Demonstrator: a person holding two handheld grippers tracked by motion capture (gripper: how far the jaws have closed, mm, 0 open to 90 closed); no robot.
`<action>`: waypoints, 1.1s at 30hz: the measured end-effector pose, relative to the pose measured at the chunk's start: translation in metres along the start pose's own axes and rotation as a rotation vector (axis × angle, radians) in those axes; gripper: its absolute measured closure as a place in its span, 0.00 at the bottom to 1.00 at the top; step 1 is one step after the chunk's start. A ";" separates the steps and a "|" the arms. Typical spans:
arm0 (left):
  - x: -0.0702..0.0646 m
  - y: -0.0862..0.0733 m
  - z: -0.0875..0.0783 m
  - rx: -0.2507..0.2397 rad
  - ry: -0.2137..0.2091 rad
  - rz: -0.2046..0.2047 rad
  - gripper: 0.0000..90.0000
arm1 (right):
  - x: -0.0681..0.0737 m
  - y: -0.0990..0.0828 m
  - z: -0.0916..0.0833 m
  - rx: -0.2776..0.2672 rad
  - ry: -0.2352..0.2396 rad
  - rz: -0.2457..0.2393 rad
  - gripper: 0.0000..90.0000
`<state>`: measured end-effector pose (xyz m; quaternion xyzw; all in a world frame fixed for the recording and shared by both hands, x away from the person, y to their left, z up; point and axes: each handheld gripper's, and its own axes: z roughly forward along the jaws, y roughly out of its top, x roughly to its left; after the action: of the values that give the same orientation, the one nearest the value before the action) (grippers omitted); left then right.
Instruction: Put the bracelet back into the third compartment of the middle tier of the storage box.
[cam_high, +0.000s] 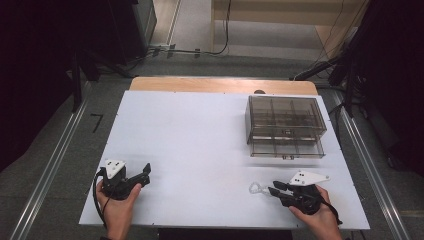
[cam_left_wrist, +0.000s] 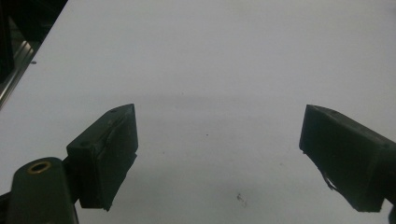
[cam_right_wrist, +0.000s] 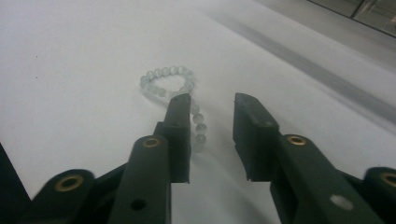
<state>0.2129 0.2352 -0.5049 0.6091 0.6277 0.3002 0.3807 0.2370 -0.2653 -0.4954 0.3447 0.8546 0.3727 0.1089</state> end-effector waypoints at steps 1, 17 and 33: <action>0.000 0.000 0.000 0.000 0.000 0.000 0.13 | 0.001 0.000 0.000 0.003 0.002 -0.003 0.79; 0.000 0.000 0.000 0.002 0.001 -0.002 0.13 | 0.003 0.001 0.002 0.033 0.030 -0.027 0.92; 0.001 0.000 0.000 0.001 -0.002 -0.005 0.13 | -0.001 0.003 -0.010 -0.035 -0.013 -0.004 0.92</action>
<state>0.2129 0.2359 -0.5051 0.6078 0.6291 0.2984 0.3819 0.2344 -0.2698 -0.4868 0.3433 0.8480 0.3851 0.1212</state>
